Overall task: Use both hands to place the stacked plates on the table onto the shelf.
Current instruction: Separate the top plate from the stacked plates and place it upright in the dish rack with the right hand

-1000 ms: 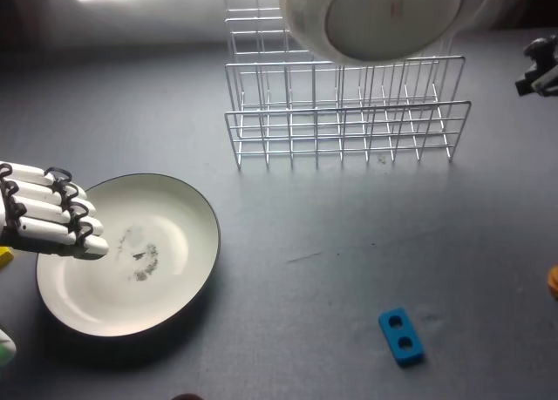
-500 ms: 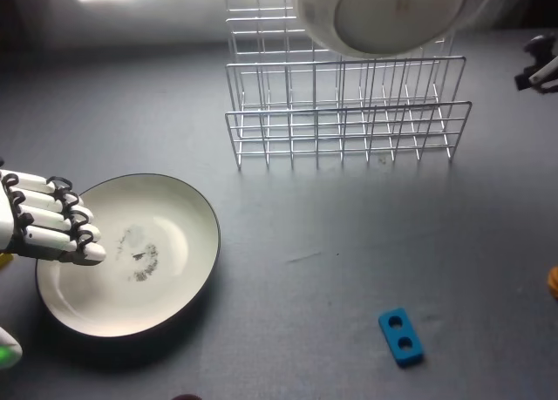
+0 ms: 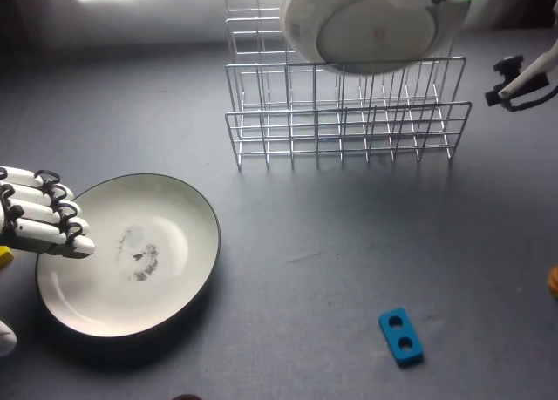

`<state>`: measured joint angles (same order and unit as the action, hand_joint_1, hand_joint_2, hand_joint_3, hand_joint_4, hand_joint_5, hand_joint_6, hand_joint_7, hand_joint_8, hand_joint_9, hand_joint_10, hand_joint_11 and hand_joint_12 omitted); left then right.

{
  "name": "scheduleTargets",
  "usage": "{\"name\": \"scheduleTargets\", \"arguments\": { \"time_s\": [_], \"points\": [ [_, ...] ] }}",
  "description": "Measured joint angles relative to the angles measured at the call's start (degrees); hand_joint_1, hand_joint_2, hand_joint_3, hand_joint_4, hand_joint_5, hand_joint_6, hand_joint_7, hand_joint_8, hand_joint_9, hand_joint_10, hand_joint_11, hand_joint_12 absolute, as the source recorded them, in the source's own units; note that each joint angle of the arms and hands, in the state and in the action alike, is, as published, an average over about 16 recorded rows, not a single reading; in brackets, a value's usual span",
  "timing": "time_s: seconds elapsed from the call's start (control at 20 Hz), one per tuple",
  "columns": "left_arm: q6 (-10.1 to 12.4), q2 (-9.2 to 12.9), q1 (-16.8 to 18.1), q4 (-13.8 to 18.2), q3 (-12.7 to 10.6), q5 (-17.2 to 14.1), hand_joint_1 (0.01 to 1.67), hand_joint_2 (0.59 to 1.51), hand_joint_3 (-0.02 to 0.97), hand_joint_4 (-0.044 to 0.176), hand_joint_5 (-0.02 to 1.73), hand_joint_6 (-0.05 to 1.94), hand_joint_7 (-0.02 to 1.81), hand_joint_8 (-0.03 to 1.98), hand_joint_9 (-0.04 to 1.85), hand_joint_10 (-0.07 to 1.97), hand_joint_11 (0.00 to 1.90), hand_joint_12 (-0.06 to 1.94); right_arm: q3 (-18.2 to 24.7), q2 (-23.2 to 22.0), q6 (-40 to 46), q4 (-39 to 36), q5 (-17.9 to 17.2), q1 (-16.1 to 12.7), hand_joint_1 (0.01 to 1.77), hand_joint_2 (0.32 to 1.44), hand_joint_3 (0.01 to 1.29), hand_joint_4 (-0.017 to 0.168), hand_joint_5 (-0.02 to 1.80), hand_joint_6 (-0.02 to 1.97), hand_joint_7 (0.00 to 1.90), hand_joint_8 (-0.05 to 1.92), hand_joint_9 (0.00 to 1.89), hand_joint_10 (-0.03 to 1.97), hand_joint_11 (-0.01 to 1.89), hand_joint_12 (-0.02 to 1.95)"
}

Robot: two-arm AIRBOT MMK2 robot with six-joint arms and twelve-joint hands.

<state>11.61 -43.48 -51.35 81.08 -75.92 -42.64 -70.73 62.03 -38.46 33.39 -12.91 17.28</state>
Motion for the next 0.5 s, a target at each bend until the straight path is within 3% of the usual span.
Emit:
{"name": "scheduleTargets", "arguments": {
  "time_s": [0.5],
  "points": [
    [0.0,0.0,0.0,-0.1,-1.2,0.0,0.02,1.050,0.020,0.001,0.15,0.01,0.12,0.01,0.09,0.01,0.02,0.18,-4.0,3.2,1.6,1.1,0.0,1.7,1.35,1.07,0.01,-0.010,0.83,1.13,0.88,1.06,0.85,1.24,0.70,1.15]
  ]
}}
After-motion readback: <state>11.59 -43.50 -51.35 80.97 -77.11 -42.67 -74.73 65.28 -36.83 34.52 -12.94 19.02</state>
